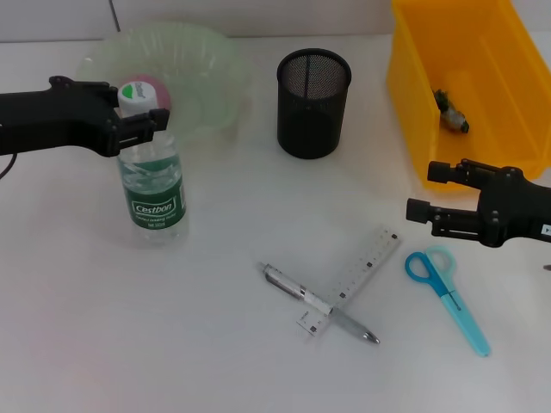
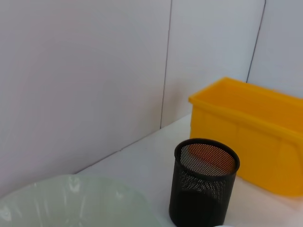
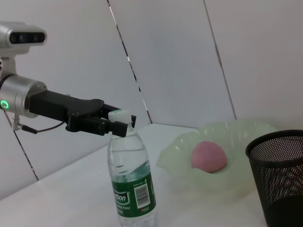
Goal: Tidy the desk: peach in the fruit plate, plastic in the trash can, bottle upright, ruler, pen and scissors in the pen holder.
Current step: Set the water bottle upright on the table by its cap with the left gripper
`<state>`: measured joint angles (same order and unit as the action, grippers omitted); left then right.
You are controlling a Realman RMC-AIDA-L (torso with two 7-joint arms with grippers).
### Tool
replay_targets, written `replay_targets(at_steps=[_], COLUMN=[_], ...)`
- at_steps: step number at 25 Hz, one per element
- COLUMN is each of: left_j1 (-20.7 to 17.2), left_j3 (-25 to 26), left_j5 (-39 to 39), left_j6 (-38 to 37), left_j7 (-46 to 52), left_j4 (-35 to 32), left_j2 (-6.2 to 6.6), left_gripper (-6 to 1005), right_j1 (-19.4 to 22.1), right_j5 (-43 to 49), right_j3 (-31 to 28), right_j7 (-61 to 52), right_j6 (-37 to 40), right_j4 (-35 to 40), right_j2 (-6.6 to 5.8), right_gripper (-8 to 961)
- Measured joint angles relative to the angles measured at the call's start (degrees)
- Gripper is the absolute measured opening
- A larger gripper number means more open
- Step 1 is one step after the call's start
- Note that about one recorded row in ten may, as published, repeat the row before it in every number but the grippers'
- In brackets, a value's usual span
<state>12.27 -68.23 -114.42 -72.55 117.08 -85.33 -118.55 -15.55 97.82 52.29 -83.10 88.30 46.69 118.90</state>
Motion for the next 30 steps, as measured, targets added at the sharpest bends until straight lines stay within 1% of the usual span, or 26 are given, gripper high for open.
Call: replay_targets(at_steps=[4, 13, 14, 18, 22, 27, 29, 30], left_j1=[-0.12, -0.31, -1.13, -1.33, -1.20, -1.13, -1.07, -1.07], left_j3=[1.24, 1.50, 3.00, 3.35, 3.72, 4.66, 5.74, 5.74], left_j5=[1.53, 2.40, 5.54, 6.00, 6.23, 10.96, 13.13, 13.13], left_j6=[0.00, 0.06, 0.12, 0.12, 0.23, 1.00, 1.09, 1.09], left_j7=[-0.86, -2.27, -4.93, -6.11, -7.83, -10.89, -13.85, -13.85], left_j4=[2.16, 2.24, 2.24, 2.43, 4.27, 7.93, 9.82, 9.82], left_j2=[0.08, -0.04, 0.02, 0.02, -0.06, -0.01, -0.02, -0.02], left_gripper=[481, 496, 498, 504, 511, 520, 523, 525], right_j1=[-0.06, -0.07, 0.02, 0.04, -0.15, -0.21, -0.20, -0.20], right_j5=[0.00, 0.00, 0.00, 0.00, 0.00, 0.00, 0.00, 0.00], right_j3=[0.00, 0.00, 0.00, 0.00, 0.00, 0.00, 0.00, 0.00], right_j7=[-0.67, -0.71, -0.73, -0.74, -0.74, -0.75, -0.74, -0.74], right_j6=[0.11, 0.14, 0.26, 0.50, 0.76, 0.85, 0.85, 0.85], right_j4=[0.29, 0.50, 0.50, 0.50, 0.51, 0.51, 0.51, 0.51], right_j2=[-0.22, -0.25, -0.22, -0.21, -0.22, -0.25, -0.25, -0.25], right_gripper=[838, 838, 838, 838, 839, 839, 839, 839])
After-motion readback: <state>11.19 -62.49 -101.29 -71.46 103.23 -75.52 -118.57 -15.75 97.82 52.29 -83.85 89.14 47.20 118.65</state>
